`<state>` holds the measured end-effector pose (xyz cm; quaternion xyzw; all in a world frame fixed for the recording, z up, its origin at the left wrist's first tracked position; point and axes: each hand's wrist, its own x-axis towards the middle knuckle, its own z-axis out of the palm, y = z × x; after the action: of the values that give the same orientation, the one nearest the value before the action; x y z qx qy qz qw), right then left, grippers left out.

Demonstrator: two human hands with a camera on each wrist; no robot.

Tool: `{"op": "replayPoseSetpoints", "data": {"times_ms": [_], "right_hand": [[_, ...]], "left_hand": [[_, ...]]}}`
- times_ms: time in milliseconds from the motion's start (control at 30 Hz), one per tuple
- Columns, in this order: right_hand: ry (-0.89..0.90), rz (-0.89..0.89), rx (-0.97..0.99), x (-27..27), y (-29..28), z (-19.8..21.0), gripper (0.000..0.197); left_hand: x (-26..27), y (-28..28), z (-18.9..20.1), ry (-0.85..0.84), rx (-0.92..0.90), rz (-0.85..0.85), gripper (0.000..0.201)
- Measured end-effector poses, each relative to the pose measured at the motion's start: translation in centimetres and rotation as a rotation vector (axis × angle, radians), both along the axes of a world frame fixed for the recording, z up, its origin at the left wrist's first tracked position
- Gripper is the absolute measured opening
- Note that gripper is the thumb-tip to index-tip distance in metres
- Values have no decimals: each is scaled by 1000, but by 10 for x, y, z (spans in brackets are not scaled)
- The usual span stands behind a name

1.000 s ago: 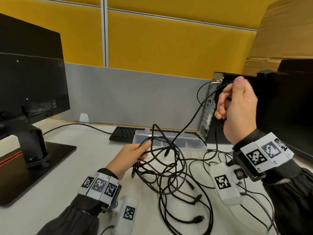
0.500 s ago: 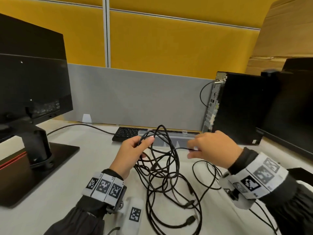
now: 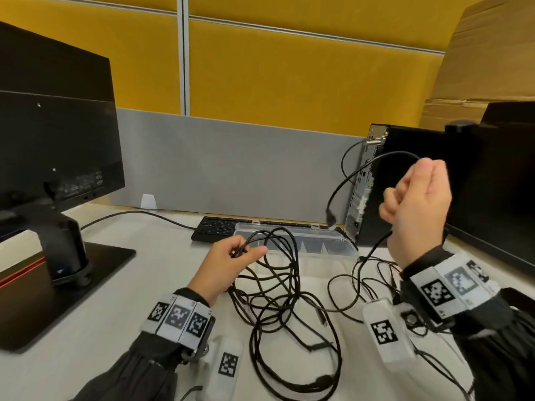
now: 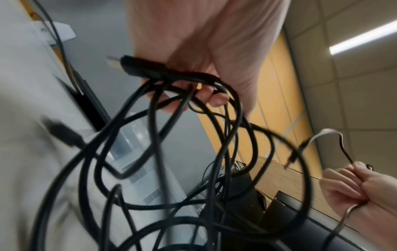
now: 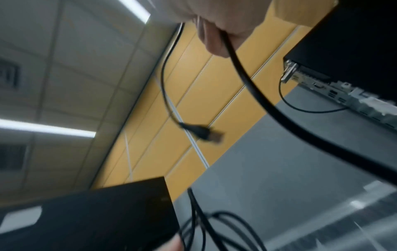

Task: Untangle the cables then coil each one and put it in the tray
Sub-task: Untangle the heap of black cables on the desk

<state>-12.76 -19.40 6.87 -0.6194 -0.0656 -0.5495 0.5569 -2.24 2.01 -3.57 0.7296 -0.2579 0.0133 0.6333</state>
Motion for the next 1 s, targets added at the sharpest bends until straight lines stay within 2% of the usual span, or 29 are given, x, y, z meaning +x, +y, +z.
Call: {"op": "replayPoseSetpoints", "data": {"times_ms": [67, 167, 267, 333, 367, 433, 500, 567, 667, 733, 833, 933, 1000], "right_hand": [[10, -49, -54, 0, -13, 6, 31], [213, -257, -423, -4, -35, 0, 27], [694, -346, -798, -11, -46, -8, 27], [1051, -357, -958, -14, -46, -13, 27], [1145, -409, -1020, -13, -43, -14, 26], [1143, -560, -1152, -11, -34, -19, 25], [1045, -599, -1270, -5, -18, -26, 35], [984, -387, -1218, 3, 2, -29, 41], [927, 135, -891, 19, 27, -31, 33], [928, 336, -725, 26, 35, -28, 25], [882, 431, -590, 30, 37, -16, 23], [745, 289, -552, 31, 34, 0, 26], [686, 327, -359, 31, 31, 8, 27]], "left_hand": [[1, 1, 2, 27, -49, 21, 34], [4, 4, 5, 67, -173, 28, 33], [5, 7, 8, 46, -222, 22, 28], [4, 8, 9, 33, -247, 19, 27], [3, 8, 10, 31, -261, 17, 26], [2, 7, 10, 22, -283, 20, 25], [1, 7, 11, 8, -306, 29, 24], [0, 7, 12, -7, -338, 25, 23], [-2, 6, 14, -32, -341, 19, 23], [-3, 6, 15, -36, -340, 13, 23], [-5, 9, 18, -16, -334, -21, 17], [-6, 11, 20, -35, -226, -62, 14], [-2, 11, 19, -54, -112, -24, 8]]}}
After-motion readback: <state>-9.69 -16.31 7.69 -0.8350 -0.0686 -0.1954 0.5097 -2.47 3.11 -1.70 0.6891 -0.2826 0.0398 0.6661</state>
